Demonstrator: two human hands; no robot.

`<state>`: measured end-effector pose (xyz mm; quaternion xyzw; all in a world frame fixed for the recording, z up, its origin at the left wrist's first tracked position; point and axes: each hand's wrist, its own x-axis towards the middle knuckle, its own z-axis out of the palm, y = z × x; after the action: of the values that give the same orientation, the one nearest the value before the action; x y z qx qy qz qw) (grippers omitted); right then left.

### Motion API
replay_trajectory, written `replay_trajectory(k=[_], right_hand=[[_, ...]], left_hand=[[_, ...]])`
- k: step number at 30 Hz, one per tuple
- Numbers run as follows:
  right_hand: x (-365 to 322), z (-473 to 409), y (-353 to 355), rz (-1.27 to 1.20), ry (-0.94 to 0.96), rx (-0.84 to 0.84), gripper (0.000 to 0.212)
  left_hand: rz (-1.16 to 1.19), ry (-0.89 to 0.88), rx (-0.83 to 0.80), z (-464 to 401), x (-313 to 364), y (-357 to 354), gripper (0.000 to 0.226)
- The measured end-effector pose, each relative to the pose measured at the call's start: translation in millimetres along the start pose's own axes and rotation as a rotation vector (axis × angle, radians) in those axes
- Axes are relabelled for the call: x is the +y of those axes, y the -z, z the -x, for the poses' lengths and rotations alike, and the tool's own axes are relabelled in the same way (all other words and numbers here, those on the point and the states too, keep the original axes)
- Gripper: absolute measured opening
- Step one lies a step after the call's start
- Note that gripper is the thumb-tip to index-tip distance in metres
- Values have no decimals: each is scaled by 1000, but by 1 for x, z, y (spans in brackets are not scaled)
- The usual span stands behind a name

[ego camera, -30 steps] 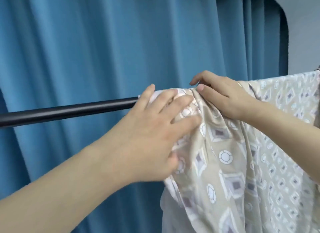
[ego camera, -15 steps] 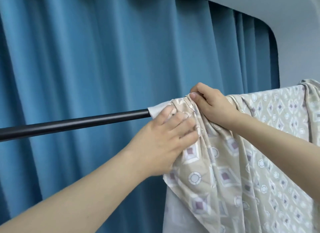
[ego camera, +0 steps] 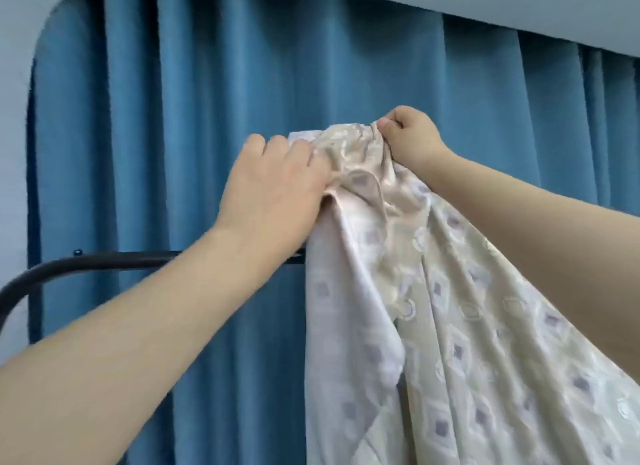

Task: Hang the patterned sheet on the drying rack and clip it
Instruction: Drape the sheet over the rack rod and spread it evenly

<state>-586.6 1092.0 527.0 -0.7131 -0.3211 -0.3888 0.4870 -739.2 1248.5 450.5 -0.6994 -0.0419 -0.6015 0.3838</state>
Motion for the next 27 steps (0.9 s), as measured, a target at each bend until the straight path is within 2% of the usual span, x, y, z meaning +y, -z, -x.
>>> replay_trajectory(k=[2, 4, 6, 8, 9, 10, 12, 14, 16, 18, 20, 21, 22, 23, 24, 25, 26, 27], right_hand=[[-14, -15, -31, 16, -17, -17, 19], [-26, -15, -65, 152, -26, -189, 20], [-39, 0, -95, 496, 3, -587, 26], [-53, 22, -115, 850, 64, -1007, 25], [-59, 33, -123, 956, 103, -1147, 21], [-65, 44, -128, 995, 119, -1229, 18], [-73, 64, -133, 923, 121, -1311, 18], [-81, 78, -130, 729, 100, -1294, 20], [-89, 85, -122, 401, 35, -1177, 29], [-95, 91, -105, 7, -132, -1149, 40], [-98, 97, -87, -156, -154, -1242, 42], [-99, 100, -81, -174, -144, -1319, 41], [-99, 103, -76, -159, -129, -1414, 44], [-101, 105, -72, -110, -111, -1512, 54], [-101, 107, -70, -41, -83, -1590, 64], [-102, 109, -69, 35, -54, -1615, 69], [-105, 112, -71, 106, -20, -1590, 66], [-107, 115, -74, 166, 27, -1529, 57]], left_hand=[[-28, 148, -281, -13, -36, -14, 17], [66, 285, -593, -17, -66, -34, 21], [145, 361, -964, -8, -91, -48, 18], [252, 387, -1405, 14, -109, -52, 17], [361, 439, -1558, 26, -115, -52, 21], [470, 498, -1631, 37, -119, -52, 25], [602, 536, -1581, 52, -121, -41, 22], [656, 554, -1365, 57, -124, -34, 15], [661, 625, -1070, 67, -124, -21, 7], [672, 735, -676, 88, -117, 1, 11], [721, 794, -259, 119, -96, 39, 14], [784, 826, -134, 133, -85, 59, 13], [848, 860, -111, 146, -75, 77, 19], [906, 898, -214, 158, -66, 93, 30], [937, 931, -465, 169, -59, 102, 43], [949, 906, -786, 176, -53, 107, 51], [973, 849, -1073, 180, -46, 108, 51], [996, 794, -1267, 183, -41, 106, 42]])
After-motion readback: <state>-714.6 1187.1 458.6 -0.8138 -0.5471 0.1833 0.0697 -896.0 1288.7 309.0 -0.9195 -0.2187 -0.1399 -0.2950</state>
